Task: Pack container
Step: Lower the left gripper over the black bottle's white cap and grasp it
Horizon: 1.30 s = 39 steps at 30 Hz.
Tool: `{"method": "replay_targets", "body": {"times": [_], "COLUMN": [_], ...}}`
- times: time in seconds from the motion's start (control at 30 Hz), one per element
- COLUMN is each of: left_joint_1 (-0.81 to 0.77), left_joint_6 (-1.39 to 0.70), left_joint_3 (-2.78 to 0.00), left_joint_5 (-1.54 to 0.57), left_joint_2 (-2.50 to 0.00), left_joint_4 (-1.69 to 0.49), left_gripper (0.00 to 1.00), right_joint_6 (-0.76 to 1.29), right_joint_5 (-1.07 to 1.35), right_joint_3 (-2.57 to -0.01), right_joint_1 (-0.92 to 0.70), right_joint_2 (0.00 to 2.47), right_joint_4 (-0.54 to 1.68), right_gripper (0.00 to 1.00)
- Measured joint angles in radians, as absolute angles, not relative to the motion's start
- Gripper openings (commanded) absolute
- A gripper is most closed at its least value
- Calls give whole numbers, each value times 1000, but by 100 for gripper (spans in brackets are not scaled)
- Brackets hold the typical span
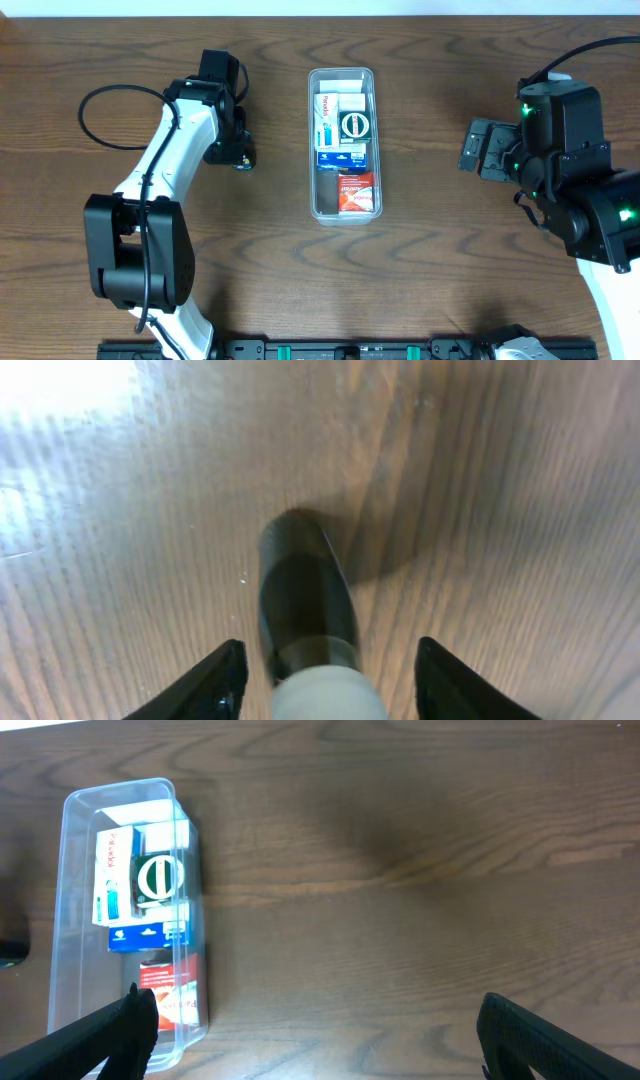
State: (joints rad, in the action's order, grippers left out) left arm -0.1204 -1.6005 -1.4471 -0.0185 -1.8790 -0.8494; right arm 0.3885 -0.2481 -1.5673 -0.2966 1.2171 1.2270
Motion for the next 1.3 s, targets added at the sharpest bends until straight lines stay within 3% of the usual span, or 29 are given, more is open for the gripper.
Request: {"method": "replay_targets", "body": {"times": [0.37,0.57,0.97,1.13,1.3], "left_joint_1": [-120,-120,-120,-120,-120], "left_joint_6": [-1570,-1565,-1525,-1367,-1078], "left_joint_3": [-1447,-1447,-1447,-1448,-1448], "left_joint_5": [-75,-95,-125,-141,-172], "left_joint_2": [-1879,-1879,-1879,-1879,-1876], "left_joint_4": [-818,-820,-822,-823,-853], "left_gripper": [47,32,21,20,20], "right_joint_6": [389,389,389,389,389], "right_joint_5": [-248,-248,-248,-248,-248], "right_joint_3": [-1567,-1567,-1567,-1567,-1567], "right_joint_1": [-297,-297,-297,-297,-297], "right_joint_2": [1217,1217,1217,1217,1217], "right_joint_4": [1227,1227,1227,1227,1227], "right_gripper": [99,99,99,99,100]}}
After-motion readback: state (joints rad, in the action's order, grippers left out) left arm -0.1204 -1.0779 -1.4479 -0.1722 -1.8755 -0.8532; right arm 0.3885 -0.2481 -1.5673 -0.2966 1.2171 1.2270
